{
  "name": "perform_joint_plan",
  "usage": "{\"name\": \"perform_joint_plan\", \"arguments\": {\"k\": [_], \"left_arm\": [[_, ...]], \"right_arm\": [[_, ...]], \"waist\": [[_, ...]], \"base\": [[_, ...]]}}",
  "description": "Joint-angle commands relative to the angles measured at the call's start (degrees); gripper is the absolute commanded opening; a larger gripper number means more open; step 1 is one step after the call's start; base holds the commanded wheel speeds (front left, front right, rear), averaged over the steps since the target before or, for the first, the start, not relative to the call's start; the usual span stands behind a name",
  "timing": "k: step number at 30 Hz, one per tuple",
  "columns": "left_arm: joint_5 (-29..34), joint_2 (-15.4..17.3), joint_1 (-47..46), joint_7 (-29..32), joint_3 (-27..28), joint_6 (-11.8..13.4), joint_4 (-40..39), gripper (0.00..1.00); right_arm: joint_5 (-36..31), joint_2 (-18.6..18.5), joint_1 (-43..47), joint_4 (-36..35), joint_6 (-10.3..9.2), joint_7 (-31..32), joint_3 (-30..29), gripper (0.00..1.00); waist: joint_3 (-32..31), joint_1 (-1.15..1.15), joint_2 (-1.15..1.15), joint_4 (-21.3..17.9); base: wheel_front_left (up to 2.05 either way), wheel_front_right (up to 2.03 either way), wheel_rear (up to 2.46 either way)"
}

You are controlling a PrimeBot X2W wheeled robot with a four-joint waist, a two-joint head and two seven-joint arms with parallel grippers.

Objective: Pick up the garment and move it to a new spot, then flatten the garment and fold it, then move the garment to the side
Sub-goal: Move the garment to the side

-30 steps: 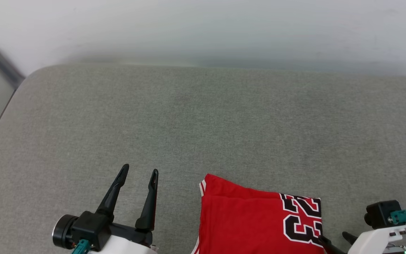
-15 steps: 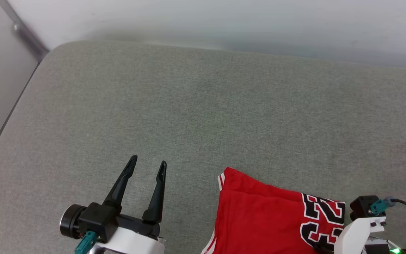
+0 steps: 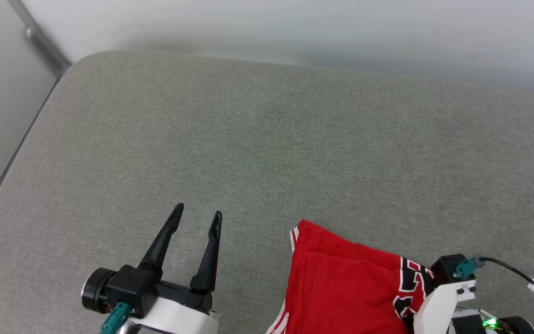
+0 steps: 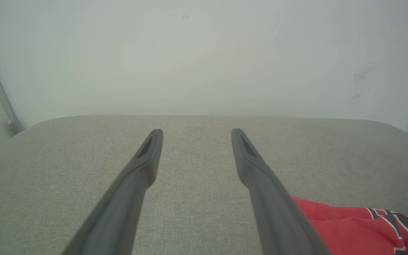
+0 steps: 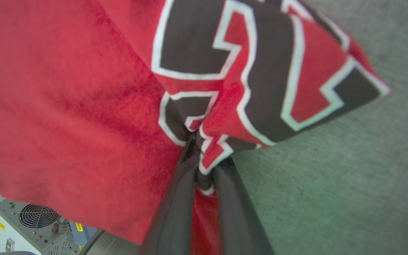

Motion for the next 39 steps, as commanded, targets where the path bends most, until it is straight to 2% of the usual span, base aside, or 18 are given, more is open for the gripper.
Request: {"name": "perform_joint_plan", "arguments": {"k": [1, 2, 9, 10, 15, 21, 25, 29, 33, 39], "left_arm": [[0.36, -0.16, -0.16, -0.14, 0.58, -0.08, 0.08, 1.0], [0.36, -0.16, -0.16, -0.14, 0.58, -0.08, 0.08, 1.0], [0.34, -0.33, 1.26, -0.13, 0.38, -0.08, -0.89, 1.0], [0.34, -0.33, 1.26, -0.13, 0.38, -0.08, -0.89, 1.0], [0.33, -0.5, -0.34, -0.13, -0.01, -0.08, -1.79, 1.0], [1.26, -0.37, -4.64, -0.13, -2.06, -0.08, -3.0, 1.0], [2.09, 1.0, -7.07, -0.13, -3.43, -0.08, -3.56, 1.0], [2.99, 2.83, -9.52, -0.13, -4.54, -0.08, -4.54, 1.0], [3.58, 4.48, -11.5, -0.13, -5.39, -0.08, -5.79, 1.0], [4.09, 6.45, -14.2, -0.13, -6.45, -0.08, -7.86, 1.0]], "right_arm": [[-0.79, 0.29, 0.18, 2.76, 0.16, -0.47, 1.91, 0.0], [-0.79, 0.29, 0.18, 2.76, 0.16, -0.47, 1.91, 0.0], [-6.05, -11.8, -6.72, -3.08, 0.04, -2.44, 10.9, 0.0], [-6.05, -11.8, -6.72, -3.08, 0.04, -2.44, 10.9, 0.0], [-6.97, -22.78, -13.99, -8.09, 0.06, -1.43, 18.26, 0.0], [-4.58, -33.81, -20.06, -9.92, 0.08, -3.32, 16.5, 0.0], [-4.58, -39.63, -22.88, -6.38, 0.08, -7.68, 13.59, 0.0], [-5.63, -43.35, -25.01, -0.77, 0.06, -12.62, 10.61, 0.0], [-6.64, -45.19, -27.51, 6.76, 0.06, -18.2, 7.88, 0.0], [-8.83, -45.71, -31.45, 17.42, 0.06, -25.89, 4.42, 0.0]], "waist": [[-0.56, 0.01, 0.0, -0.87], [-0.56, 0.01, 0.0, -0.87], [-1.19, 0.01, 0.0, -7.88], [-1.19, 0.01, 0.0, -7.88], [1.32, 0.01, 0.0, -14.57], [6.67, 0.01, 0.0, -20.3], [10.6, 0.01, 0.0, -22.97], [14.33, 0.01, 0.0, -24.74], [17.82, 0.01, 0.0, -25.58], [22.52, 0.01, 0.0, -25.58]], "base": [[0.0, 0.0, 0.0], [0.0, 0.0, 0.0], [0.0, 0.0, 0.0], [0.0, 0.0, 0.0], [0.0, 0.0, 0.0], [0.0, 0.0, 0.0], [0.0, 0.0, 0.0], [0.0, 0.0, 0.0], [0.0, 0.0, 0.0], [0.0, 0.0, 0.0]]}}
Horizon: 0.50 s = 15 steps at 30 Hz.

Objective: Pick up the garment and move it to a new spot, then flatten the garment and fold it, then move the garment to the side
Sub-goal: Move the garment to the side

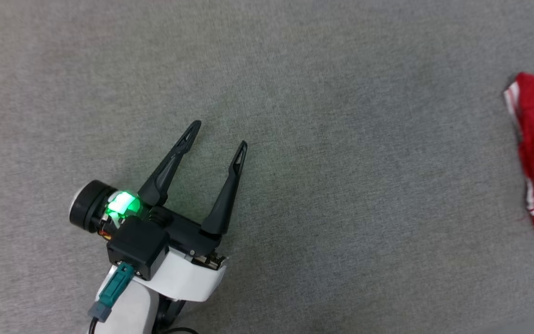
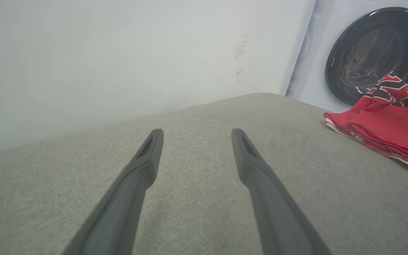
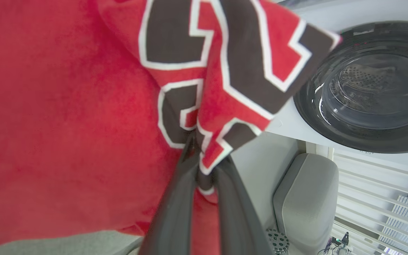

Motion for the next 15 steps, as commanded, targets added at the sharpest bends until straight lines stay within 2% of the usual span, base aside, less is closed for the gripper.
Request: {"name": "perform_joint_plan", "arguments": {"k": [1, 9, 15], "left_arm": [[0.29, 0.48, -1.18, -0.12, -0.3, -0.08, -0.58, 1.0], [0.67, 2.05, -2.96, -0.12, -0.4, -0.08, -1.43, 1.0], [0.47, 2.15, -2.95, -0.12, -0.11, -0.08, -1.18, 1.0]], "right_arm": [[-0.67, 0.14, -1.67, 1.92, -0.09, -1.37, -0.84, 0.0], [-3.37, 2.38, -5.99, 12.56, -0.09, -7.4, -5.9, 0.0], [-5.84, 4.01, -8.29, 16.55, -0.09, -9.4, -7.78, 0.0]], "waist": [[2.82, -0.01, 0.0, -0.25], [6.78, -0.01, 0.0, 1.3], [6.97, -0.01, 0.0, 1.77]], "base": [[0.0, 0.0, 0.0], [0.0, 0.0, 0.0], [0.0, 0.0, 0.0]]}}
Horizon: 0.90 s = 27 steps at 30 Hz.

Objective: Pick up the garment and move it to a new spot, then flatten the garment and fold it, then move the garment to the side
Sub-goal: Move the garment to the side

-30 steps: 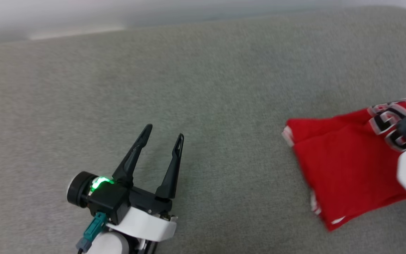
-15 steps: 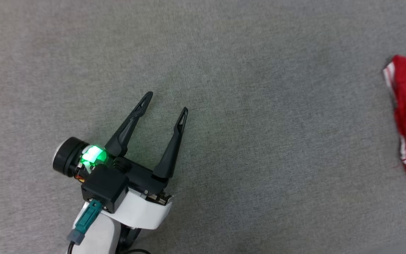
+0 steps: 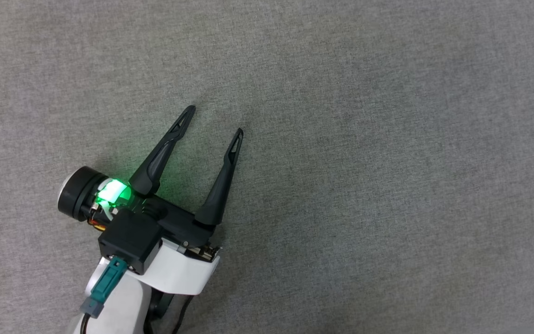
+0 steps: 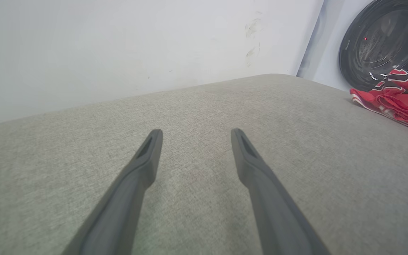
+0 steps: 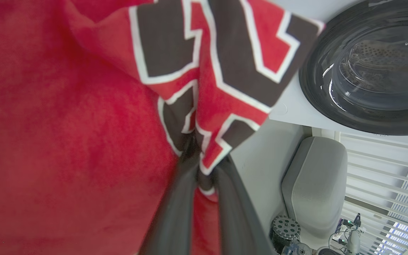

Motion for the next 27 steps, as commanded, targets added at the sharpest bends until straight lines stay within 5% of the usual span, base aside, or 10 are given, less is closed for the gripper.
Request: {"name": "perform_joint_plan", "arguments": {"k": [1, 2, 12, 20, 27], "left_arm": [[-0.01, 0.24, -0.27, -0.12, -0.1, -0.08, 0.19, 1.0], [-0.08, 0.26, -0.17, -0.12, -0.09, -0.08, 0.3, 1.0], [-0.77, -1.76, 2.58, -0.12, 2.42, 0.36, 2.25, 1.0], [-3.38, -3.76, 8.42, -0.12, 8.44, 0.35, 6.28, 1.0], [-3.45, -5.07, 13.35, -0.12, 11.27, 0.25, 9.62, 1.0]], "right_arm": [[-0.91, 0.63, -1.42, 0.52, -0.08, -0.52, -0.29, 0.31], [-1.4, 1.06, -1.69, 0.83, -0.08, -0.52, -0.06, 1.0], [-3.69, 5.38, -4.41, -3.95, -0.08, 0.0, -0.57, 1.0], [2.07, 9.75, -0.59, -12.81, -0.08, -1.03, -0.3, 1.0], [6.85, 17.93, 8.75, -25.14, -0.06, -4.61, -6.2, 1.0]], "waist": [[-0.31, -0.01, 0.0, -0.01], [-0.62, -0.01, 0.0, -0.05], [-9.27, -0.01, 0.0, 0.35], [-20.03, -0.01, 0.0, 2.92], [-28.56, -0.01, 0.0, 7.08]], "base": [[0.0, 0.0, 0.0], [0.0, 0.0, 0.0], [0.0, 0.0, 0.0], [0.0, 0.0, 0.0], [0.0, 0.0, 0.0]]}}
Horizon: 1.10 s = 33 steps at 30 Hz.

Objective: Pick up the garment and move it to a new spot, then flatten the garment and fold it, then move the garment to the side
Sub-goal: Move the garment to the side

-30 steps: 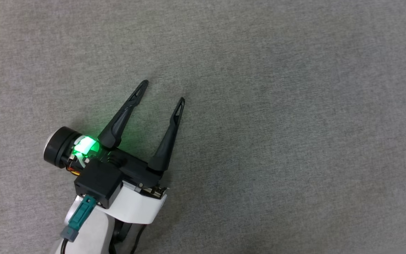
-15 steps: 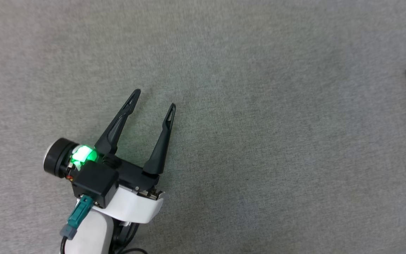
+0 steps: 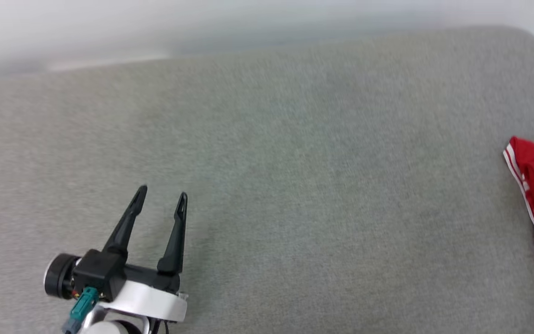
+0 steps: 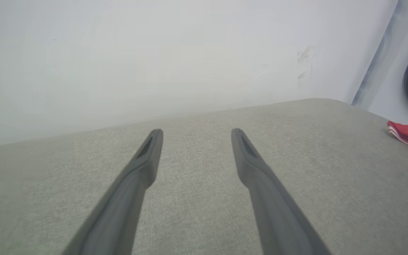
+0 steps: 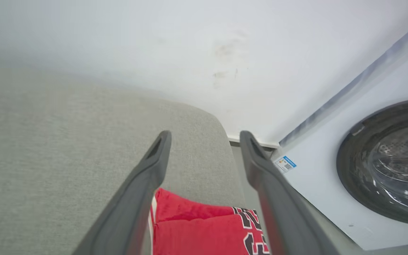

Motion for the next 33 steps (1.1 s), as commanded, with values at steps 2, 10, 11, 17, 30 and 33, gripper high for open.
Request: {"name": "perform_joint_plan", "arguments": {"k": [2, 10, 11, 17, 30, 33], "left_arm": [[-0.32, -0.79, 2.46, -0.12, 0.89, -0.14, 0.82, 1.0], [-0.21, -2.12, 5.91, -0.12, 2.04, -0.15, 2.1, 1.0], [-0.08, -2.15, 6.25, -0.12, 2.13, -0.18, 2.2, 1.0], [-0.68, -2.82, 7.97, -0.12, 2.53, -0.26, 3.74, 1.0], [-0.2, -3.79, 9.58, -0.12, 2.12, -0.4, 5.75, 1.0], [-0.73, -3.99, 9.39, -0.12, 2.38, -0.42, 4.71, 1.0]], "right_arm": [[1.11, 4.15, 5.81, -5.73, -0.04, -2.01, -2.67, 1.0], [3.14, 12.88, 18.02, -15.1, -0.04, -7.67, -4.05, 1.0], [3.45, 13.83, 19.32, -15.65, -0.04, -8.5, -3.76, 1.0], [6.28, 20.0, 25.8, -16.0, -0.04, -12.38, -2.16, 1.0], [6.02, 25.0, 30.83, -8.39, -0.03, -20.57, -0.26, 1.0], [5.65, 25.39, 30.48, -7.78, -0.03, -21.18, 0.45, 1.0]], "waist": [[-6.64, 0.01, 0.0, 4.25], [-10.95, 0.01, 0.0, 7.32], [-11.34, 0.01, 0.0, 7.64], [-12.85, 0.01, 0.0, 9.03], [-14.16, 0.01, 0.0, 9.93], [-14.19, 0.01, 0.0, 9.82]], "base": [[0.0, 0.0, 0.0], [0.0, 0.0, 0.0], [0.0, 0.0, 0.0], [0.0, 0.0, 0.0], [0.0, 0.0, 0.0], [0.0, 0.0, 0.0]]}}
